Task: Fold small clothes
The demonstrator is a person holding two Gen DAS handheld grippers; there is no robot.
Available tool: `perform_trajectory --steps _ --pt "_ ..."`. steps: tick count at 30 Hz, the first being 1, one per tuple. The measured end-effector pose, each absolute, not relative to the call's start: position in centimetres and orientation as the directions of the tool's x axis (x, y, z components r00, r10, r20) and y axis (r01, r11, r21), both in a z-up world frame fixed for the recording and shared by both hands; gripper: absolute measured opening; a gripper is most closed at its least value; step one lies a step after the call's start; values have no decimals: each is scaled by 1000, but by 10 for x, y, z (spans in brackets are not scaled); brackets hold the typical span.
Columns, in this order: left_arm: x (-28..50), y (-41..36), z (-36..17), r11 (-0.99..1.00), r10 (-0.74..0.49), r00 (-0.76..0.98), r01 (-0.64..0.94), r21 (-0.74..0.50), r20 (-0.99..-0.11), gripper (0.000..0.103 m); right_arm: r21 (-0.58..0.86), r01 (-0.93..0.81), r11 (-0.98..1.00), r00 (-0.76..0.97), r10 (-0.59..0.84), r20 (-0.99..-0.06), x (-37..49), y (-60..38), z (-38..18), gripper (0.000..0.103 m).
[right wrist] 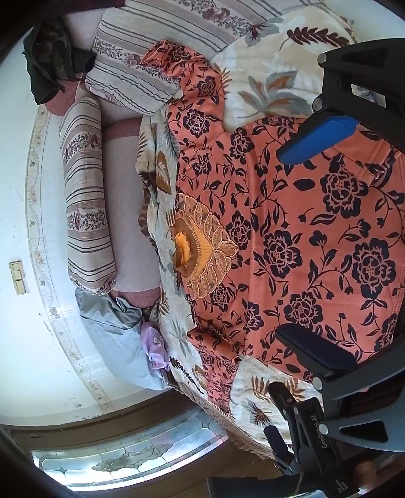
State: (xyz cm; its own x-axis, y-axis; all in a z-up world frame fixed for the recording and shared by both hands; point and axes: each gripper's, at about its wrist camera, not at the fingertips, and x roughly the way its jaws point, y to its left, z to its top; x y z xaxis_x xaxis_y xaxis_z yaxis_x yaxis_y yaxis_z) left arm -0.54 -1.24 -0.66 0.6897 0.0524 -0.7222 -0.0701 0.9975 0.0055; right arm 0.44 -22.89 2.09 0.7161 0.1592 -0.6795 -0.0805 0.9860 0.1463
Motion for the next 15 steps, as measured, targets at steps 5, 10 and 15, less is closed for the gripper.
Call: perform_trajectory --steps 5,10,15 --pt "-5 -13 -7 998 54 690 -70 8 -722 103 147 -77 986 722 157 -674 5 -226 27 103" --pt "-5 -13 -7 998 53 689 -69 7 -722 103 159 -79 984 716 167 -678 8 -229 26 103" --pt "-5 -14 -5 998 57 691 -68 15 -721 103 145 -82 986 728 159 -667 5 -228 25 103"
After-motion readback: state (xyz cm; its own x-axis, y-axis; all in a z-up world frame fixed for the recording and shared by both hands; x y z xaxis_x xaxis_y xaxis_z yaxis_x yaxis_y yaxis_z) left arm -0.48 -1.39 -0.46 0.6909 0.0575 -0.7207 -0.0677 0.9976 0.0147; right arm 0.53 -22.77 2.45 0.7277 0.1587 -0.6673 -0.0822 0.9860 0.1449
